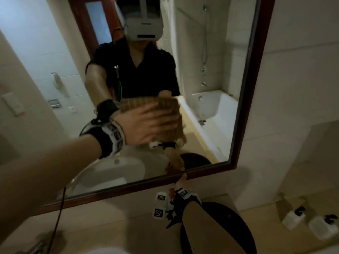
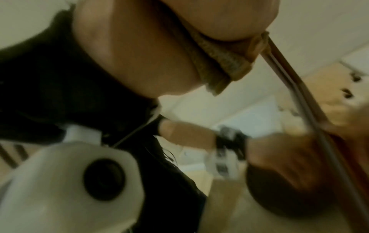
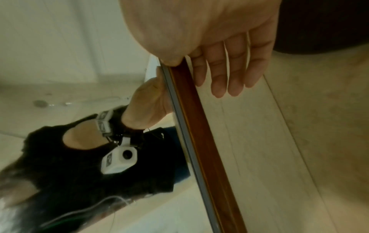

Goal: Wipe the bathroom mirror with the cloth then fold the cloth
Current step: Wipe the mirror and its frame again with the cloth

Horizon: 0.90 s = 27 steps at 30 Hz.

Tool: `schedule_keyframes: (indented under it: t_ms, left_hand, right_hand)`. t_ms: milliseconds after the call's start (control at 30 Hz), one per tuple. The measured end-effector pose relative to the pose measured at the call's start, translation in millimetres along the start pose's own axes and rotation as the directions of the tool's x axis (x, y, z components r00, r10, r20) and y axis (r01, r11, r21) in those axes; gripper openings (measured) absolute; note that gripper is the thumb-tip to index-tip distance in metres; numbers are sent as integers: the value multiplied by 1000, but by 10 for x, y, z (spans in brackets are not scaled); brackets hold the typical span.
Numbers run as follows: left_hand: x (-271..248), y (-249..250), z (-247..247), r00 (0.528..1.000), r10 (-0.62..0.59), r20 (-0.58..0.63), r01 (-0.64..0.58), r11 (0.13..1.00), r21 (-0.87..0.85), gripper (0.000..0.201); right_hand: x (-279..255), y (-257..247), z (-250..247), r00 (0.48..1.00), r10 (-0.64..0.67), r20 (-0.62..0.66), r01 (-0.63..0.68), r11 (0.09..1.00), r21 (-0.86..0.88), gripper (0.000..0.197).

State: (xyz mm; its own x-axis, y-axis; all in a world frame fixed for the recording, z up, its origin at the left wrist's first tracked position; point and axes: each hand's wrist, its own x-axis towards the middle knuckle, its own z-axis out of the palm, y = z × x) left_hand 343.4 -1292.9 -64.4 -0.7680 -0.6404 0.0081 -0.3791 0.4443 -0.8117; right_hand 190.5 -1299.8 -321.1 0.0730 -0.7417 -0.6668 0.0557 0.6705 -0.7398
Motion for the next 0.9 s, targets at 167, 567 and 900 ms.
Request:
schedule_keyframes:
  t_ms: [167,567,900]
  left_hand:
    - [-145,-816,-674,888,-422,-183,436,899,44,59]
    - [-1693,940,1226,994,-98,-41,94,993,-74,69]
    - [-2405,-111,769,985,-151,-87,156,986,52,56]
  right_hand:
    - [5,325,731,998,-31,53,38,988,-151,58]
    - [-118,1028,1937,990,-126,-60,133,983,124,64]
    - [-781,941,2513,996,2,91,-3,1000,15,37]
